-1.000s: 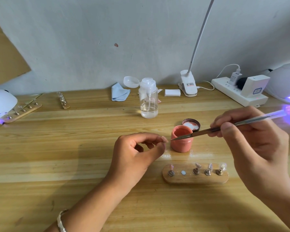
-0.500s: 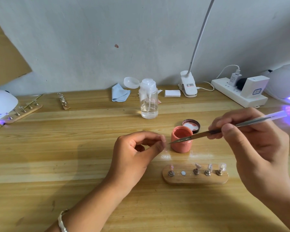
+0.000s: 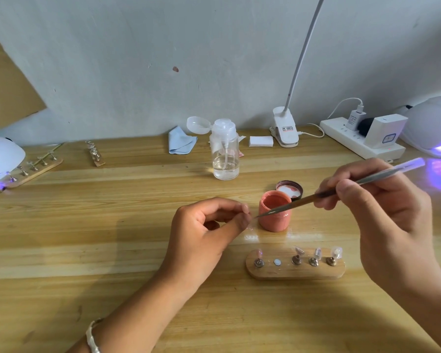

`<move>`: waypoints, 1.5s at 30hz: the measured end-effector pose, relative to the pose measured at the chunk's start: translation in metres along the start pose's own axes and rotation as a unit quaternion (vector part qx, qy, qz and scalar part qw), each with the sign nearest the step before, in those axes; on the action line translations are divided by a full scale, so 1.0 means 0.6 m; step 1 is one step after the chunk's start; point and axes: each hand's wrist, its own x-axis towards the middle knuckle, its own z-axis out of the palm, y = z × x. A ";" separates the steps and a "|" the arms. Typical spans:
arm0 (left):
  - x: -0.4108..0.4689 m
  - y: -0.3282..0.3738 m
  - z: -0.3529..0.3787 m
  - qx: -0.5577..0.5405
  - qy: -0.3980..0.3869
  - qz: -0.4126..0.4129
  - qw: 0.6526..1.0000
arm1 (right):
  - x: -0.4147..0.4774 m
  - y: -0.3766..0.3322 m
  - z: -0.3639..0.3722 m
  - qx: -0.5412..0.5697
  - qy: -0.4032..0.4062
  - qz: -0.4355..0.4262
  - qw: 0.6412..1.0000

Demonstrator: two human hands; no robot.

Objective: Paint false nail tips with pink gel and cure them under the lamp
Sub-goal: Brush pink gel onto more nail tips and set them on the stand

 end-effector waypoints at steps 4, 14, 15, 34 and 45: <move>-0.003 0.005 0.003 -0.008 -0.011 0.002 1.000 | 0.008 0.001 -0.003 0.033 0.053 0.014 0.998; -0.023 0.011 0.036 0.156 -0.108 0.032 0.981 | 0.021 -0.004 -0.006 0.042 0.115 0.057 0.991; -0.023 0.009 0.037 0.168 -0.112 0.030 0.979 | 0.022 -0.004 -0.006 0.040 0.115 0.058 0.991; -0.016 -0.003 0.022 0.354 -0.151 0.038 0.922 | 0.026 -0.007 -0.008 0.019 0.129 0.063 0.989; -0.006 0.008 0.001 0.371 -0.186 0.040 0.909 | 0.024 0.014 -0.015 -0.103 0.097 0.071 0.987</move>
